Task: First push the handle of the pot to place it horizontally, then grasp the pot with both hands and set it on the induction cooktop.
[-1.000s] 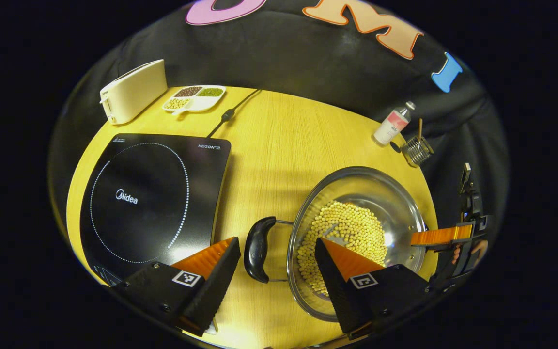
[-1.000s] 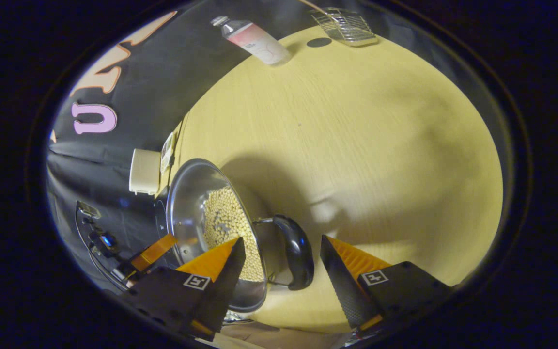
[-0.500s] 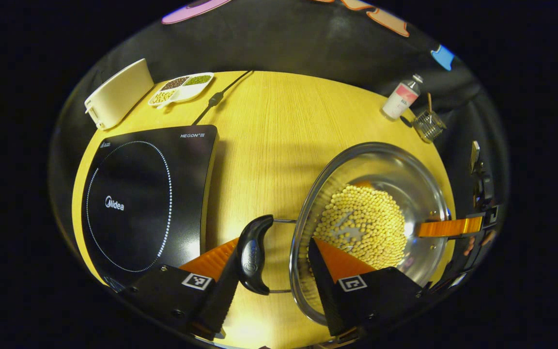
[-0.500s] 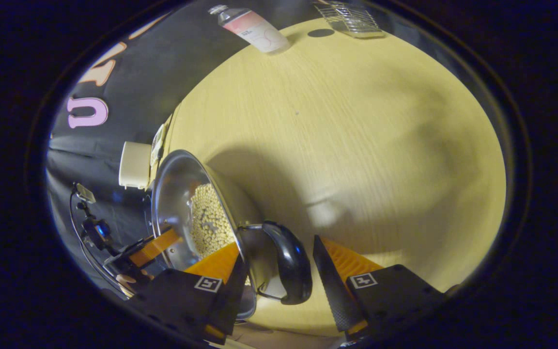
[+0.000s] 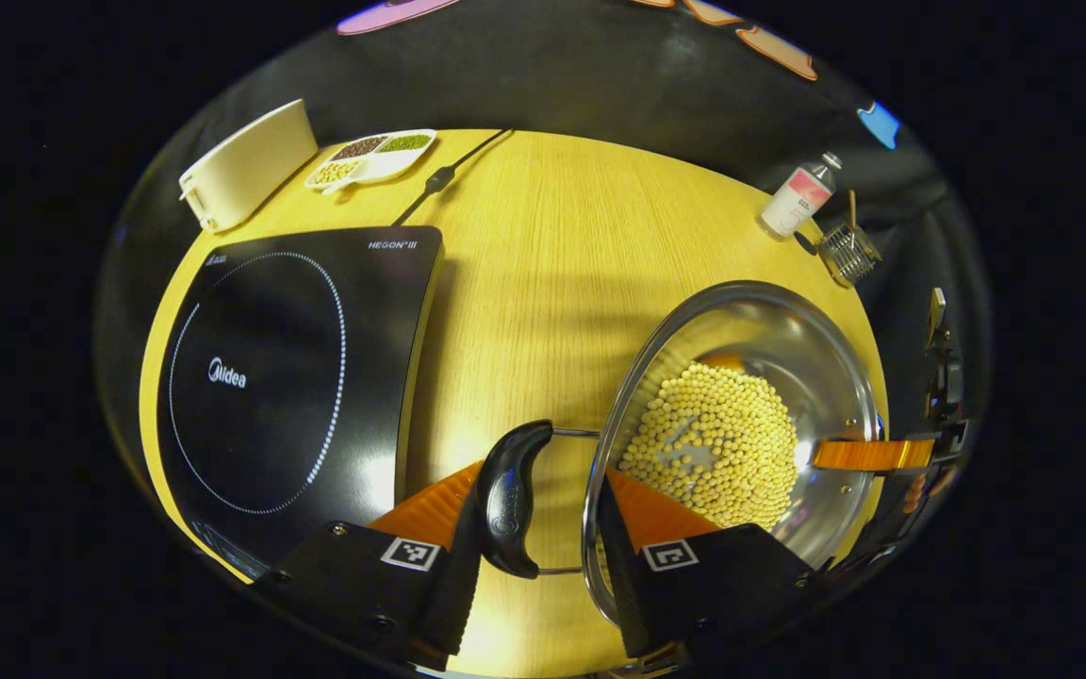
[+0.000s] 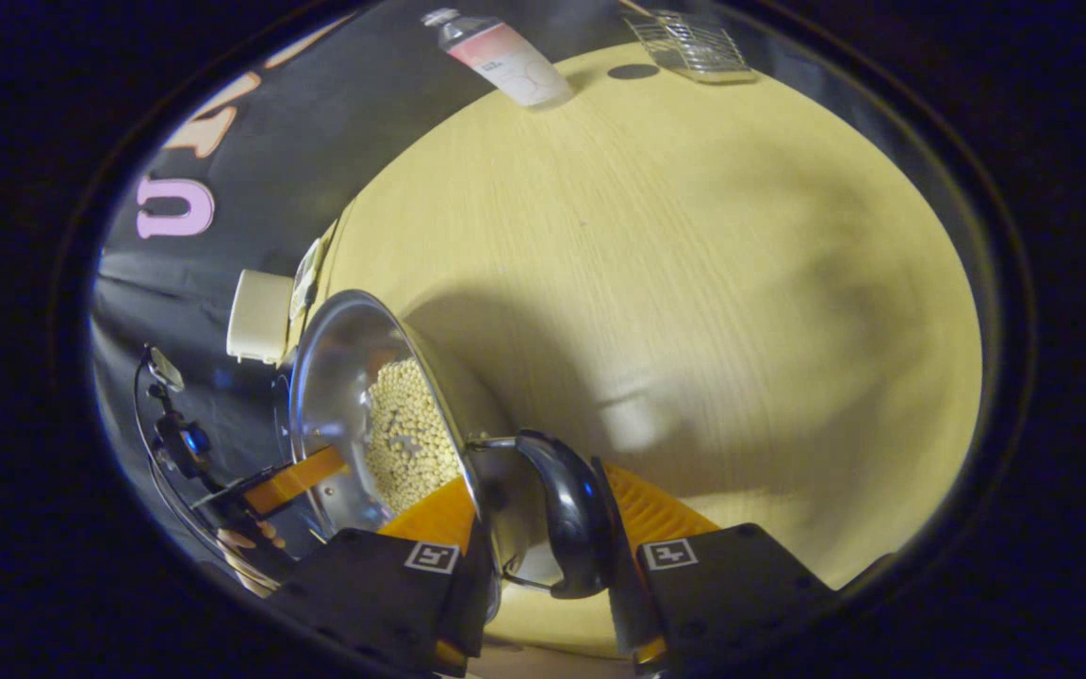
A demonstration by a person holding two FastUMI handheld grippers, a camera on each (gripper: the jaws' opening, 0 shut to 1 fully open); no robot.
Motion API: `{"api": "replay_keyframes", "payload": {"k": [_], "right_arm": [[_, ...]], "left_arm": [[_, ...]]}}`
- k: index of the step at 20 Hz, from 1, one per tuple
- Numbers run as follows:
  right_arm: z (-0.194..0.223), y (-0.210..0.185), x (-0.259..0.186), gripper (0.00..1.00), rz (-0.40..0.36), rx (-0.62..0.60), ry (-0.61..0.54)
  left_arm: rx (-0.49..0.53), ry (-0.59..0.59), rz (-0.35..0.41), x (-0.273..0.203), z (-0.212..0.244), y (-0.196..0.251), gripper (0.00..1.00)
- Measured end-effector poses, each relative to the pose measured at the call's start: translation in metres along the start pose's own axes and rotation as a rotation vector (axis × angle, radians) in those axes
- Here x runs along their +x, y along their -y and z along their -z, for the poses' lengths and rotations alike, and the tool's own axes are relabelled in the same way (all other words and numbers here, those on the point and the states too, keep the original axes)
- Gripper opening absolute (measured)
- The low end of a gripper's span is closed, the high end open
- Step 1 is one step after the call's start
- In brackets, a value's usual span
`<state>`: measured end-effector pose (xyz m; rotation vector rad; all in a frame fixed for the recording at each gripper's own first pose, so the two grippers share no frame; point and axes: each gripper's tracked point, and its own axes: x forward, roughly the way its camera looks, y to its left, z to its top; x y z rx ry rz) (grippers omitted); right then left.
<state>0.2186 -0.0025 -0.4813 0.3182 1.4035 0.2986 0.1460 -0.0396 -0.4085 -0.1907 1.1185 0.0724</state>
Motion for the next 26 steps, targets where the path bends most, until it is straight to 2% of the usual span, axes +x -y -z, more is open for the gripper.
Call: {"api": "replay_keyframes", "payload": {"k": [1, 2, 3, 4, 9, 13, 19, 20, 26], "right_arm": [[-0.001, -0.001, -0.001, 0.5, 0.0, -0.005, 0.002], [-0.002, -0.003, -0.002, 0.55, -0.001, -0.013, 0.005], [-0.004, -0.003, -0.002, 0.56, 0.0, -0.024, 0.005], [-0.006, -0.003, -0.002, 0.56, 0.004, -0.03, 0.009], [-0.008, -0.005, -0.001, 0.55, 0.013, -0.048, 0.003], [-0.009, -0.006, -0.001, 0.56, 0.006, -0.06, 0.007], [-0.003, -0.016, -0.002, 0.56, -0.003, -0.05, 0.042], [-0.002, -0.018, -0.001, 0.55, -0.002, -0.041, 0.047], [0.001, -0.03, 0.004, 0.55, -0.006, -0.001, 0.059]], "left_arm": [[-0.016, 0.004, 0.006, -0.003, 0.004, 0.001, 0.64], [-0.029, 0.01, 0.012, -0.007, 0.008, 0.003, 0.6], [-0.036, 0.011, 0.015, -0.011, 0.012, 0.003, 0.64], [-0.038, 0.014, 0.017, -0.016, 0.016, 0.005, 0.61], [-0.024, 0.013, 0.011, -0.046, 0.03, 0.002, 0.64], [0.008, 0.026, 0.008, -0.075, 0.035, -0.013, 0.61], [0.054, 0.043, 0.019, -0.117, 0.031, -0.068, 0.61], [0.065, 0.044, 0.023, -0.124, 0.028, -0.08, 0.63], [0.123, 0.065, 0.036, -0.141, 0.0, -0.167, 0.6]]}}
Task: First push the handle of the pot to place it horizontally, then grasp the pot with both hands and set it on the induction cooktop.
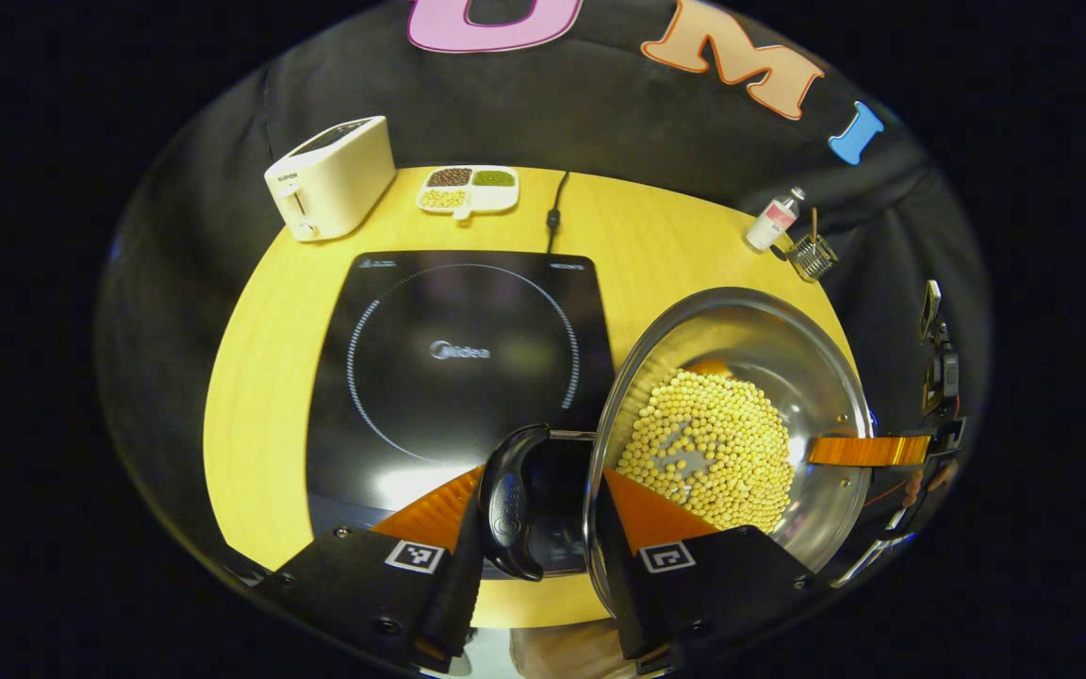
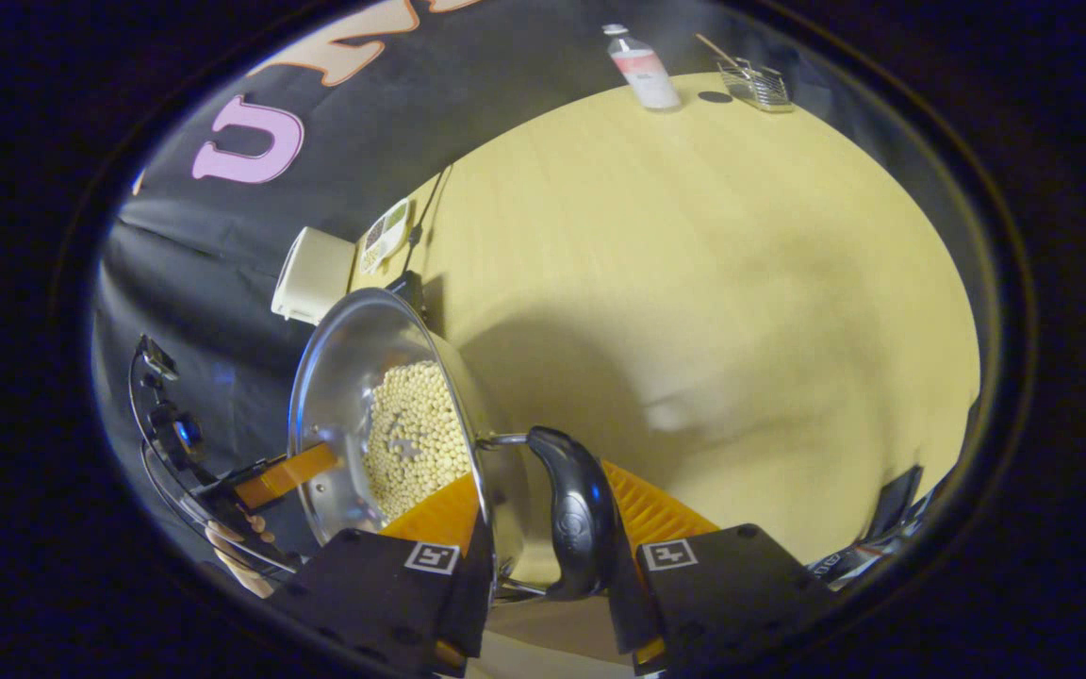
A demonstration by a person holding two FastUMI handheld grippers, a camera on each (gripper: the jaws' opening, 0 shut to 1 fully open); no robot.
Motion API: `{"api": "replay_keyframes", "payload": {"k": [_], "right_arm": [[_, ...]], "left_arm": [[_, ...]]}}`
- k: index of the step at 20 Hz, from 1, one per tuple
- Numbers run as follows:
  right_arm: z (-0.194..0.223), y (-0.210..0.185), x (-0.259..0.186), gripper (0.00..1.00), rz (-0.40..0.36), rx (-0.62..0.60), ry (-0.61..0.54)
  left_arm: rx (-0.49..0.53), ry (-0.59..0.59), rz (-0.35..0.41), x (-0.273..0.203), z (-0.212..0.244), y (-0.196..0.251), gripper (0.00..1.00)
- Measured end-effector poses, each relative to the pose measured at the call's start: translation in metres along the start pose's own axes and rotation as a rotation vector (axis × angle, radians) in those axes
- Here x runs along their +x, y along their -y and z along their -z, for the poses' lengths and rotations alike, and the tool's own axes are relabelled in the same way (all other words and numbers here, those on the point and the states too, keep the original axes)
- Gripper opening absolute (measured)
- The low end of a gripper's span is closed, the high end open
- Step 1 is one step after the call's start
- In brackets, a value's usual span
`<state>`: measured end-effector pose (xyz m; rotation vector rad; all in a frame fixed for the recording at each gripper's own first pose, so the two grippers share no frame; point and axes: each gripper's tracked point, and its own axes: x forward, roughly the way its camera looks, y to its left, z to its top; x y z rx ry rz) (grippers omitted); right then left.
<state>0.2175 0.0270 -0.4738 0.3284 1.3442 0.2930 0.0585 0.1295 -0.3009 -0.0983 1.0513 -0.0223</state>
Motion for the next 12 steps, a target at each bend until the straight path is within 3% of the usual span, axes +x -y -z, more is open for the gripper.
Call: {"api": "replay_keyframes", "payload": {"k": [2, 3, 6, 7, 8, 11, 12], "right_arm": [[0.002, 0.003, -0.003, 0.55, 0.01, 0.009, 0.004], [0.0, 0.003, -0.006, 0.49, 0.016, 0.012, 0.008], [-0.002, 0.0, -0.005, 0.49, 0.03, 0.017, 0.024], [-0.003, 0.0, -0.005, 0.55, 0.038, 0.019, 0.033], [-0.003, 0.001, -0.006, 0.49, 0.046, 0.016, 0.038], [-0.008, 0.004, -0.006, 0.49, 0.056, 0.0, 0.063], [-0.01, 0.005, -0.007, 0.55, 0.056, -0.008, 0.075]], "left_arm": [[-0.002, 0.003, 0.008, 0.002, -0.004, -0.029, 0.62], [-0.007, 0.002, 0.012, 0.005, -0.005, -0.042, 0.62], [-0.015, -0.002, 0.015, 0.013, -0.008, -0.075, 0.61], [-0.016, -0.001, 0.013, 0.014, -0.009, -0.082, 0.61], [-0.022, 0.002, 0.004, 0.016, -0.011, -0.09, 0.61], [-0.015, 0.06, -0.02, 0.017, -0.028, -0.115, 0.61], [-0.016, 0.079, -0.028, 0.019, -0.033, -0.121, 0.6]]}}
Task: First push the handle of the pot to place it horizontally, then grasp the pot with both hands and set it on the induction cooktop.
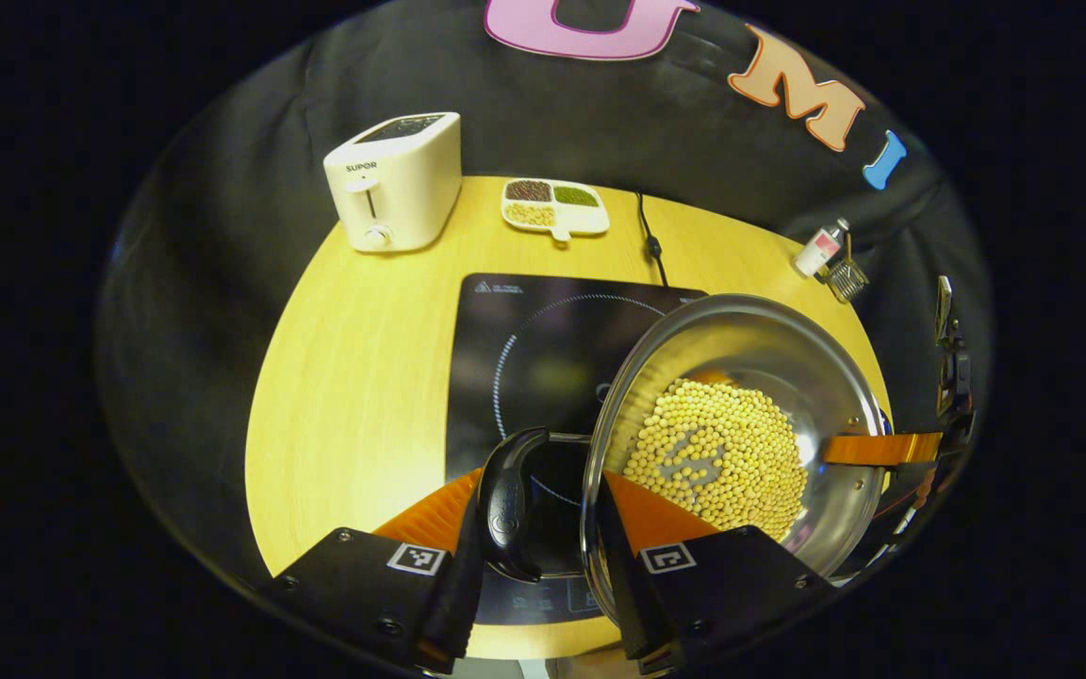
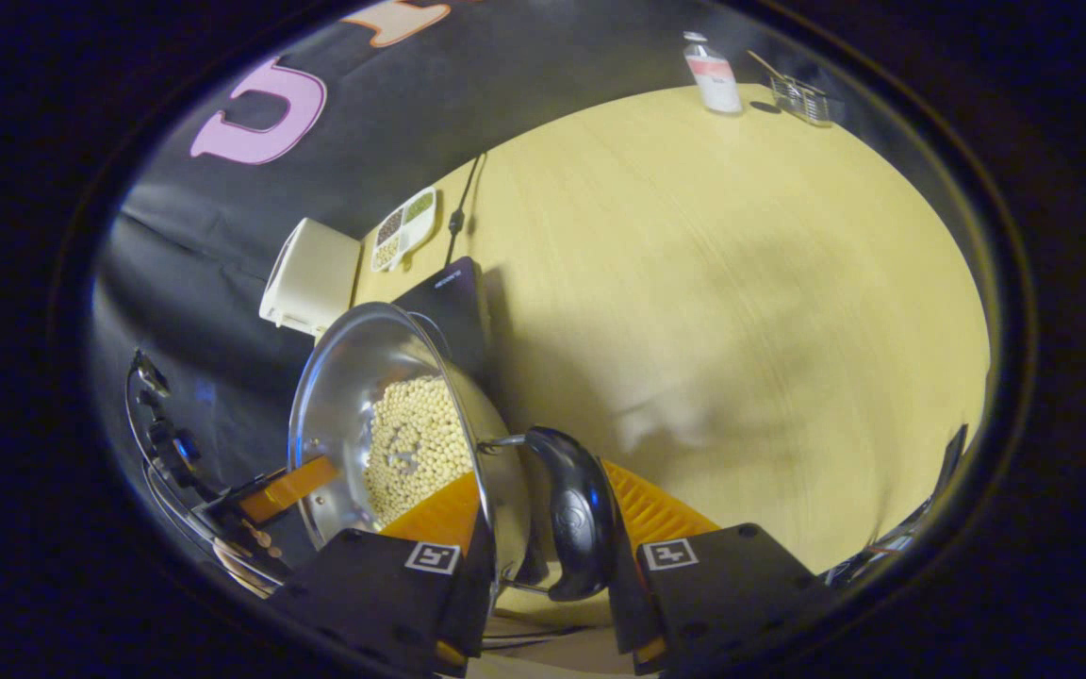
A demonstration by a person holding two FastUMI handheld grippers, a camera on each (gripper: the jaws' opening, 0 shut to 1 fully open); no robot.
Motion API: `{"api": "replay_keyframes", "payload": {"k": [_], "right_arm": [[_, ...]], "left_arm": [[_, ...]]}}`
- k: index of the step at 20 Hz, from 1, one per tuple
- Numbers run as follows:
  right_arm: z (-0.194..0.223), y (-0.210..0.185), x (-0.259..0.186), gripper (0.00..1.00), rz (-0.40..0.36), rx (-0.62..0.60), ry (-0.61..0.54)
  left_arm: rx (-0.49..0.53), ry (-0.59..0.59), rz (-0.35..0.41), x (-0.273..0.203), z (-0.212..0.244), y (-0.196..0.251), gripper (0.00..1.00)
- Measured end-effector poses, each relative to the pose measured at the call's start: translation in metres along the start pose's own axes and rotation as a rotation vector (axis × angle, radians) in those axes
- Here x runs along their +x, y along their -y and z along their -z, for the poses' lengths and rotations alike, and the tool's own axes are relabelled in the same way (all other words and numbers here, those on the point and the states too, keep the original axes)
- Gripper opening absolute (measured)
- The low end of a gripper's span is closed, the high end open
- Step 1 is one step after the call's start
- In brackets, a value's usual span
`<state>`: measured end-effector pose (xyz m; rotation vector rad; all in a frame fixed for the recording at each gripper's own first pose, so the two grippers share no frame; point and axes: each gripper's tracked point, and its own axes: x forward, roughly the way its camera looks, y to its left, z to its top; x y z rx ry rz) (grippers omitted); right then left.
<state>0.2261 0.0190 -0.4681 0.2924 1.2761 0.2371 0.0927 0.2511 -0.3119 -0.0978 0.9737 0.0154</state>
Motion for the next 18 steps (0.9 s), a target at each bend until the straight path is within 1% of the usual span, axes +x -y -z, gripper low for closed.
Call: {"api": "replay_keyframes", "payload": {"k": [6, 7, 12, 16, 17, 18], "right_arm": [[-0.016, 0.012, -0.005, 0.55, 0.0, -0.06, 0.042], [-0.019, 0.013, -0.005, 0.48, 0.0, -0.063, 0.051], [-0.024, 0.013, -0.002, 0.48, -0.003, -0.061, 0.095], [-0.021, 0.012, -0.002, 0.48, -0.01, -0.052, 0.093], [-0.022, 0.012, -0.004, 0.55, -0.016, -0.052, 0.094], [-0.022, 0.012, -0.004, 0.48, -0.021, -0.049, 0.097]], "left_arm": [[-0.027, 0.057, -0.048, 0.017, -0.021, -0.038, 0.6], [-0.028, 0.066, -0.055, 0.021, -0.024, -0.041, 0.6], [-0.006, 0.116, -0.076, 0.028, -0.04, -0.051, 0.6], [0.036, 0.127, -0.103, 0.031, -0.05, -0.057, 0.61], [0.04, 0.128, -0.109, 0.031, -0.051, -0.059, 0.62], [0.041, 0.132, -0.113, 0.031, -0.052, -0.06, 0.62]]}}
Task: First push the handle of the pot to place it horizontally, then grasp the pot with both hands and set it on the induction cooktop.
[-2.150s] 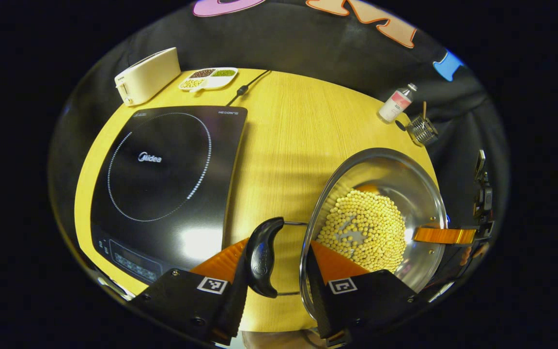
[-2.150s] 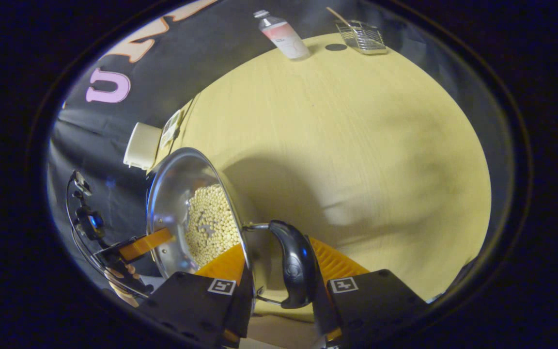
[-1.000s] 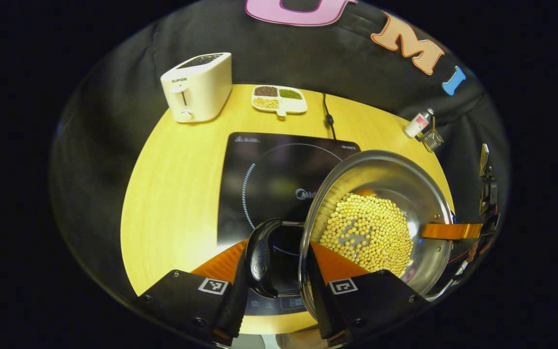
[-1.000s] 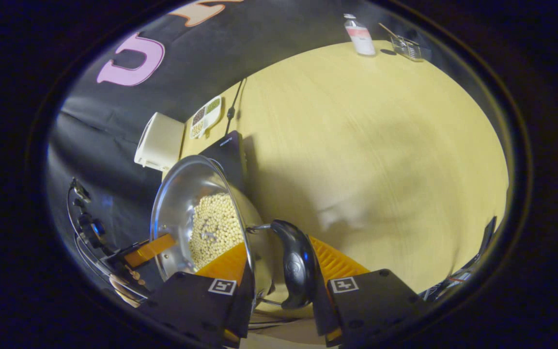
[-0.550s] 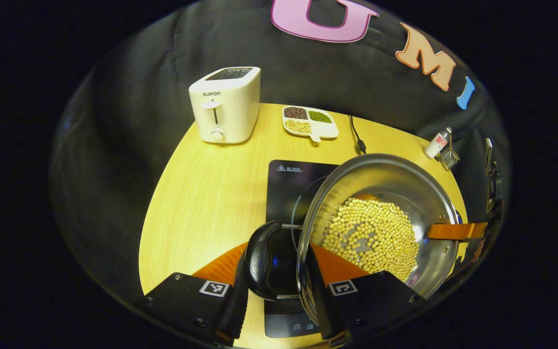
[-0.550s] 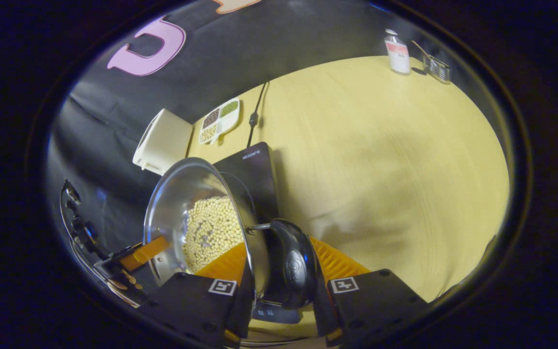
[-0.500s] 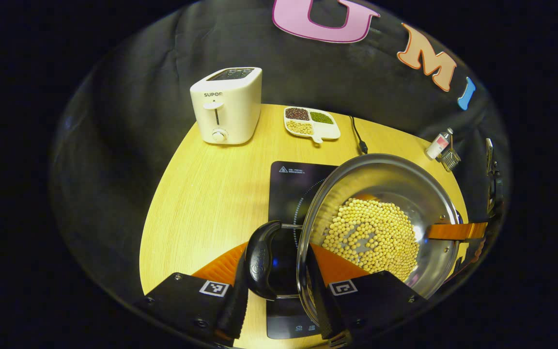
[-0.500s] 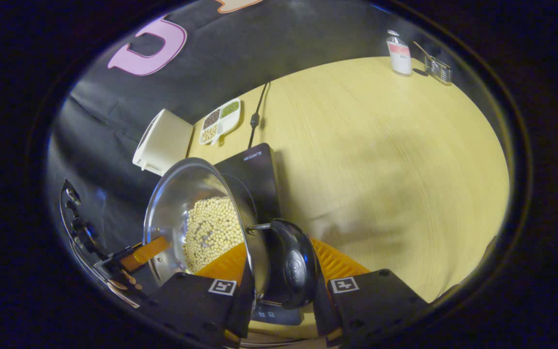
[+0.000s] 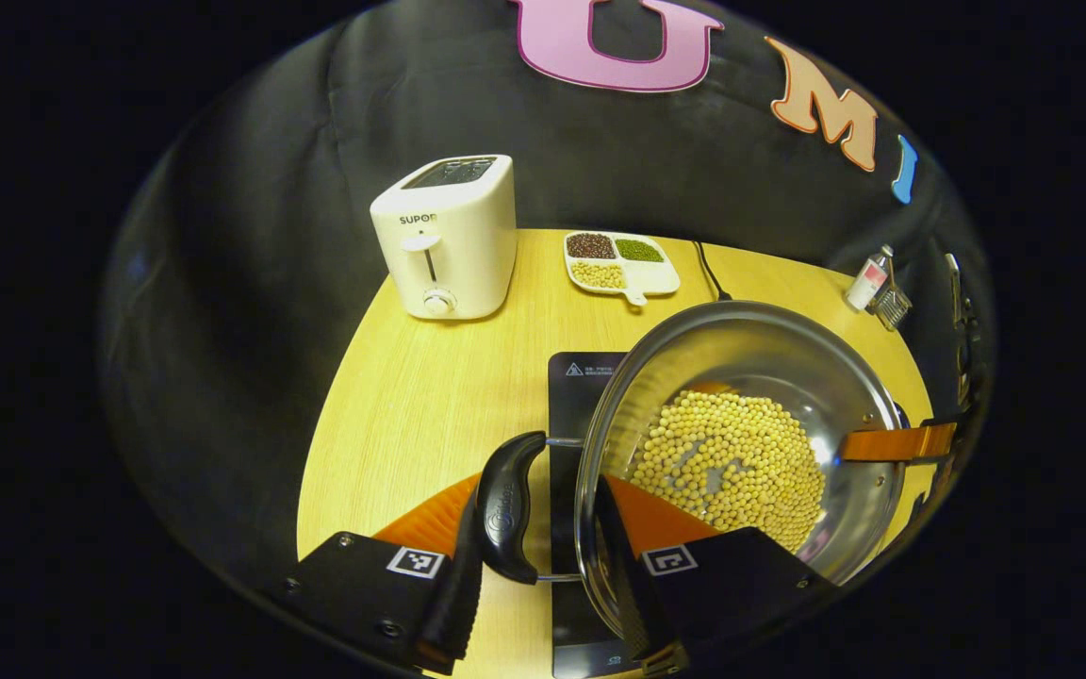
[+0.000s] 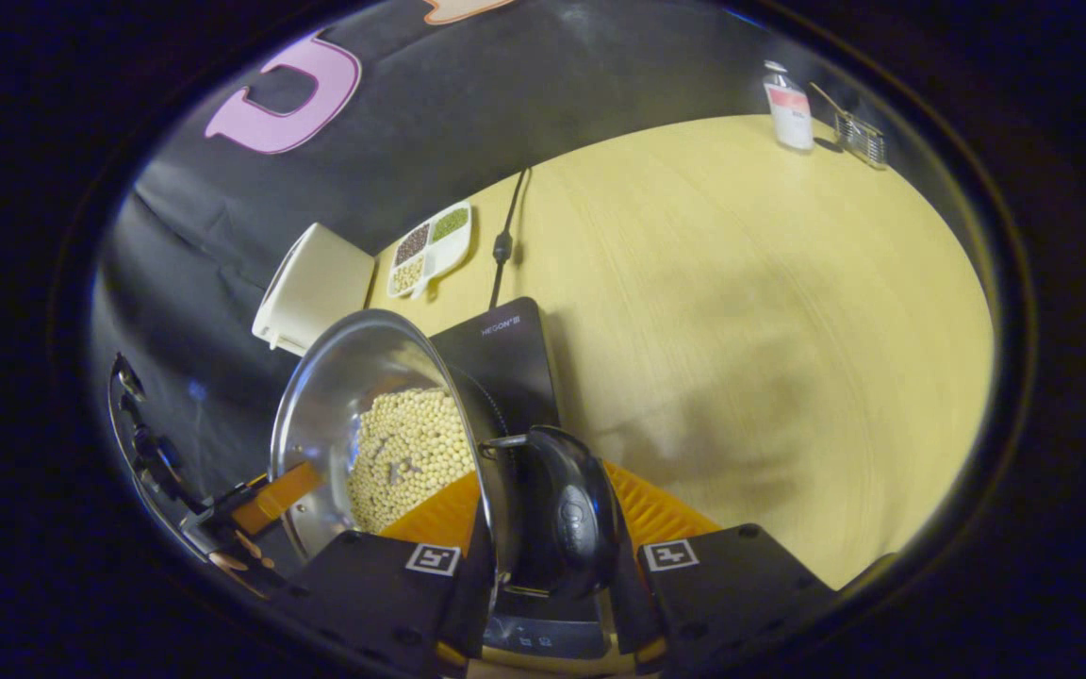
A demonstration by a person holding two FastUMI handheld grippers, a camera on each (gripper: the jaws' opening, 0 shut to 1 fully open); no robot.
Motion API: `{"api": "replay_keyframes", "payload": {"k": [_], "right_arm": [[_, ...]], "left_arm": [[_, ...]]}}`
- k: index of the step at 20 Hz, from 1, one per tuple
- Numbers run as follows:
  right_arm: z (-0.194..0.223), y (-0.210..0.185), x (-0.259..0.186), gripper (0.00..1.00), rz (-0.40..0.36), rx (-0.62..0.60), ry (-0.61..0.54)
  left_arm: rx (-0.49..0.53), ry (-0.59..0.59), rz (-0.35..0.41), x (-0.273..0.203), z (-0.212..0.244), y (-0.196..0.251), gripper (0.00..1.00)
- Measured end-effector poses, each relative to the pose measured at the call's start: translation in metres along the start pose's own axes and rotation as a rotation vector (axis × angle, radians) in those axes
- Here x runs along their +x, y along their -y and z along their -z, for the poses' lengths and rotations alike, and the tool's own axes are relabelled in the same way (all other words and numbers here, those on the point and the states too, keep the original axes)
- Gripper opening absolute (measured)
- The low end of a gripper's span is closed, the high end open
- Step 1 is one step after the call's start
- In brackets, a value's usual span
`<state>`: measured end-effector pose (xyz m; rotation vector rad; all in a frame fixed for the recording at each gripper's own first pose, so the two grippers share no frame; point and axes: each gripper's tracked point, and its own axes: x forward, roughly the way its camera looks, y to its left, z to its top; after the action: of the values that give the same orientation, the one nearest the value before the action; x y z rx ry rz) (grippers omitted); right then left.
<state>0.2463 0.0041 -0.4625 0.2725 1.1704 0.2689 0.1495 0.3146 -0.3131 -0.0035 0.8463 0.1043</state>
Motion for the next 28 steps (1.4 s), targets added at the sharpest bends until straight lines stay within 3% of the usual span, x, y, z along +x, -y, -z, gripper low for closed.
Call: {"api": "replay_keyframes", "payload": {"k": [2, 3, 7, 8, 12, 14, 16, 17, 18, 19, 20, 21, 22, 25, 26, 28], "right_arm": [[-0.001, 0.0, -0.002, 0.48, -0.006, 0.001, -0.002], [-0.001, 0.0, -0.001, 0.55, -0.008, 0.0, -0.004], [-0.003, 0.0, 0.0, 0.48, -0.022, -0.002, -0.002], [-0.002, 0.0, 0.001, 0.55, -0.025, -0.001, -0.005], [-0.002, -0.005, -0.002, 0.47, -0.046, -0.001, -0.006], [-0.002, -0.007, -0.004, 0.65, -0.06, -0.004, 0.004], [-0.011, -0.002, -0.007, 0.94, -0.046, -0.018, 0.045], [-0.017, 0.001, -0.011, 0.94, -0.044, -0.025, 0.074], [-0.024, 0.003, -0.017, 1.0, -0.042, -0.031, 0.11], [-0.033, 0.006, -0.026, 0.94, -0.041, -0.036, 0.15], [-0.041, 0.01, -0.034, 0.94, -0.037, -0.039, 0.192], [-0.05, 0.013, -0.045, 1.0, -0.034, -0.04, 0.233], [-0.056, 0.018, -0.059, 0.93, -0.033, -0.04, 0.272], [-0.074, 0.033, -0.097, 0.92, -0.014, -0.049, 0.375], [-0.079, 0.037, -0.112, 1.0, -0.008, -0.056, 0.405], [-0.085, 0.048, -0.14, 1.0, 0.006, -0.083, 0.46]], "left_arm": [[-0.001, 0.001, -0.003, 0.0, 0.0, 0.0, 0.62], [-0.003, 0.002, -0.003, 0.0, -0.001, 0.0, 0.62], [-0.006, 0.006, 0.001, 0.001, -0.001, -0.001, 0.63], [-0.008, 0.004, 0.003, 0.0, 0.0, 0.0, 0.63], [-0.036, 0.011, -0.003, -0.001, 0.002, 0.0, 0.67], [-0.061, 0.038, -0.036, -0.002, -0.001, -0.008, 0.7], [-0.088, 0.067, -0.06, -0.004, -0.003, -0.013, 1.0], [-0.103, 0.079, -0.061, -0.007, -0.004, -0.014, 0.99], [-0.115, 0.101, -0.062, -0.011, -0.007, -0.014, 1.0], [-0.121, 0.134, -0.064, -0.017, -0.013, -0.014, 1.0], [-0.123, 0.173, -0.072, -0.025, -0.02, -0.015, 0.99], [-0.118, 0.206, -0.095, -0.032, -0.027, -0.019, 0.99], [-0.105, 0.235, -0.132, -0.042, -0.033, -0.024, 0.99], [-0.074, 0.318, -0.196, -0.072, -0.052, -0.023, 0.98], [-0.066, 0.34, -0.2, -0.083, -0.056, -0.017, 0.98], [-0.053, 0.386, -0.207, -0.105, -0.066, -0.002, 0.98]]}}
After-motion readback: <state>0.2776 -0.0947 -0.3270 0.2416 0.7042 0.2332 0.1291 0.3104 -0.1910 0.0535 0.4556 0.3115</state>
